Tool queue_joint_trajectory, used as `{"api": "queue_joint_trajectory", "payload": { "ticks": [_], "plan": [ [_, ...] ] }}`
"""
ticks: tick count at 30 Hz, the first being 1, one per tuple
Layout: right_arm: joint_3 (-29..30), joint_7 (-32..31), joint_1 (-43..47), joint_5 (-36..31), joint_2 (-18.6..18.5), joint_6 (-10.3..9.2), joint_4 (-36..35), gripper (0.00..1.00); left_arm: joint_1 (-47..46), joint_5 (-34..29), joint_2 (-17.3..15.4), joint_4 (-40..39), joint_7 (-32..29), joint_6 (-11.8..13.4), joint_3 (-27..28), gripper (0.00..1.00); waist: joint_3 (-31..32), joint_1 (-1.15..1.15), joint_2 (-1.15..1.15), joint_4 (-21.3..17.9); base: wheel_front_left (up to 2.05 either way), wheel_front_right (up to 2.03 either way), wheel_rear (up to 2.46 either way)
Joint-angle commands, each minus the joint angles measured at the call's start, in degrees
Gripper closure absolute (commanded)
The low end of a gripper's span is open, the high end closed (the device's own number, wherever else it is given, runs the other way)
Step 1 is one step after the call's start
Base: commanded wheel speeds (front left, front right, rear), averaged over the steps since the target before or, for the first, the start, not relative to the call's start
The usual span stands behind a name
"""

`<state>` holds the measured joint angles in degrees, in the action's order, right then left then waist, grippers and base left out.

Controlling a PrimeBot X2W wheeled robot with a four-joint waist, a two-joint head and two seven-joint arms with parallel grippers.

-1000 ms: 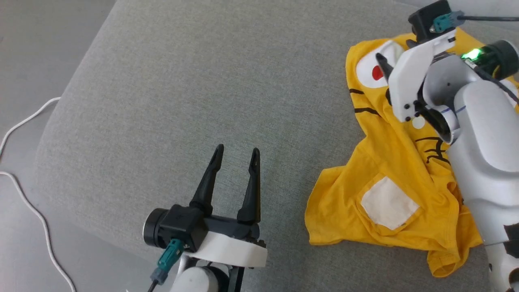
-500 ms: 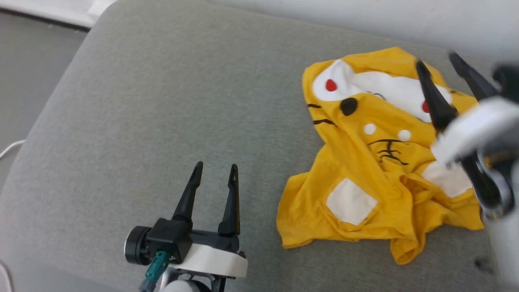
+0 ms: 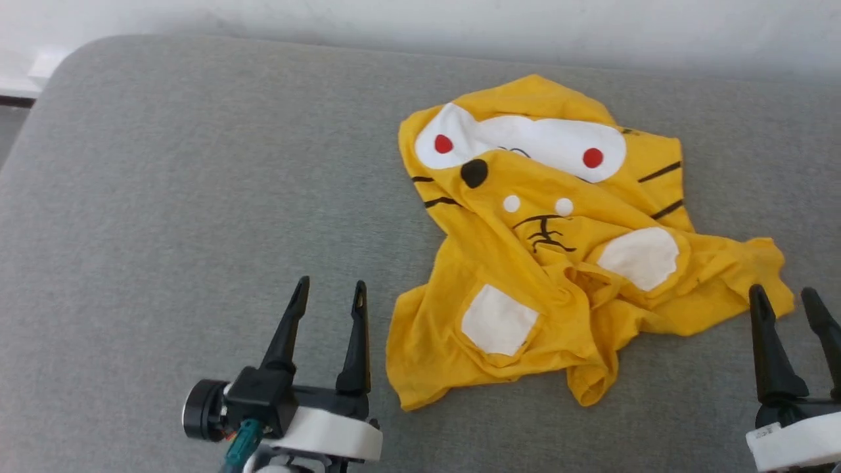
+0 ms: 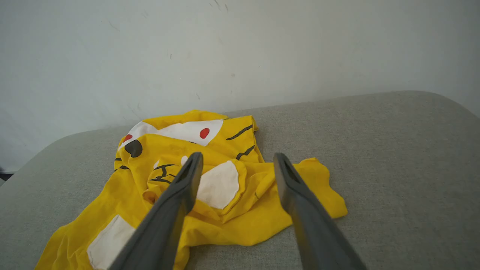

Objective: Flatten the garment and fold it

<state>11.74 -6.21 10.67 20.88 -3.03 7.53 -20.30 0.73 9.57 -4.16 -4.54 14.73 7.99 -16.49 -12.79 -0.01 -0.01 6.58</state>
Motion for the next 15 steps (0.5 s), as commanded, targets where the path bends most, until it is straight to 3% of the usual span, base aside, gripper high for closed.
{"api": "queue_joint_trajectory", "payload": {
  "ticks": [1, 5, 11, 15],
  "plan": [
    [-0.2, 0.7, -0.5, -0.5, 0.1, -0.04, -1.1, 0.00, -1.6, -0.8, -0.7, 0.4, 0.0, -0.7, -0.1, 0.00, -0.9, 0.01, 0.01, -2.1, 0.00, 0.00, 0.00],
    [-0.5, 0.9, -2.4, -1.3, 0.1, -0.04, -2.6, 0.00, -8.0, -2.9, -2.4, 2.4, -4.7, -2.6, -1.8, 0.00, -2.2, 0.01, 0.01, -3.3, 0.00, 0.00, 0.00],
    [-1.3, 0.1, -3.4, -1.2, 0.1, -0.04, -2.7, 0.00, -18.7, -4.3, -3.5, 8.3, -20.2, -8.5, -6.7, 0.00, -4.3, 0.01, 0.01, -4.3, 0.00, 0.00, 0.00],
    [-2.0, 0.3, -4.0, -0.8, 0.1, -0.04, -2.3, 0.00, -23.8, -4.5, -3.3, 12.7, -27.6, -10.1, -8.0, 0.00, -5.6, 0.01, 0.01, -5.1, 0.00, 0.00, 0.00]
  ]
}}
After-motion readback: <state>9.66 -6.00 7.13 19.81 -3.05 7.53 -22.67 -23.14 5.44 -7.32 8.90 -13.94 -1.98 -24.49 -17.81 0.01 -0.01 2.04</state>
